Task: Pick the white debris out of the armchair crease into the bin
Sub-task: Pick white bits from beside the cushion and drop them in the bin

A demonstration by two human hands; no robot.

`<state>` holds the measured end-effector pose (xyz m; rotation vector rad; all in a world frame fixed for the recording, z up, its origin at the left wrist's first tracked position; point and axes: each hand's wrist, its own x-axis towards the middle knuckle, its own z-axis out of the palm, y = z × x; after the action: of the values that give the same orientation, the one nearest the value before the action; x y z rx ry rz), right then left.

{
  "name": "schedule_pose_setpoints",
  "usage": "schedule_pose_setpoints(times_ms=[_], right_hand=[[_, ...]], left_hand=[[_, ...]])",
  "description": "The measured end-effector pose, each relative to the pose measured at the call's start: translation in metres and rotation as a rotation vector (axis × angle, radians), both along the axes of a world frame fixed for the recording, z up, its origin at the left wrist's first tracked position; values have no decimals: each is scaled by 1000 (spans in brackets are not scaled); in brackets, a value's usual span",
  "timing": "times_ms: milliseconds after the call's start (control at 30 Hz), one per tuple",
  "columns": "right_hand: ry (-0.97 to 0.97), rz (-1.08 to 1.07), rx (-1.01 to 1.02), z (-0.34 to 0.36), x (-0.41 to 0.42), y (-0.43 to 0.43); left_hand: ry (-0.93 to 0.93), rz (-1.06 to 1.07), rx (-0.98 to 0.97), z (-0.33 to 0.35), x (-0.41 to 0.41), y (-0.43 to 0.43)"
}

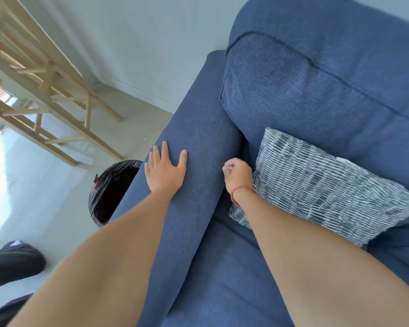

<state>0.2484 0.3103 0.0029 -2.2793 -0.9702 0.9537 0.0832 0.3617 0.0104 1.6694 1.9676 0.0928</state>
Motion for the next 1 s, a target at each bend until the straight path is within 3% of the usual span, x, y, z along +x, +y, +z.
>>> schedule_pose_setpoints(times_ms=[167, 333, 467, 667, 800, 900, 1000], right_hand=[[63, 38, 73, 49, -39, 8], [163, 182, -7, 73, -78, 12], [198, 119, -20, 76, -92, 6], [272, -34, -27, 64, -76, 3], [266, -71, -18, 59, -63, 6], [186, -62, -26, 58, -54, 0], [44, 79, -28, 64, -57, 0]], left_hand=[[-5, -23, -73, 13, -40, -54], [-74, -18, -130, 30, -58, -60], [-157, 46, -74, 45, -62, -57], [-169, -248, 93, 52, -38, -52], [3, -470, 177, 39, -15, -44], [-40, -404, 179, 31, -8, -46], [-160, -260, 196, 32, -13, -46]])
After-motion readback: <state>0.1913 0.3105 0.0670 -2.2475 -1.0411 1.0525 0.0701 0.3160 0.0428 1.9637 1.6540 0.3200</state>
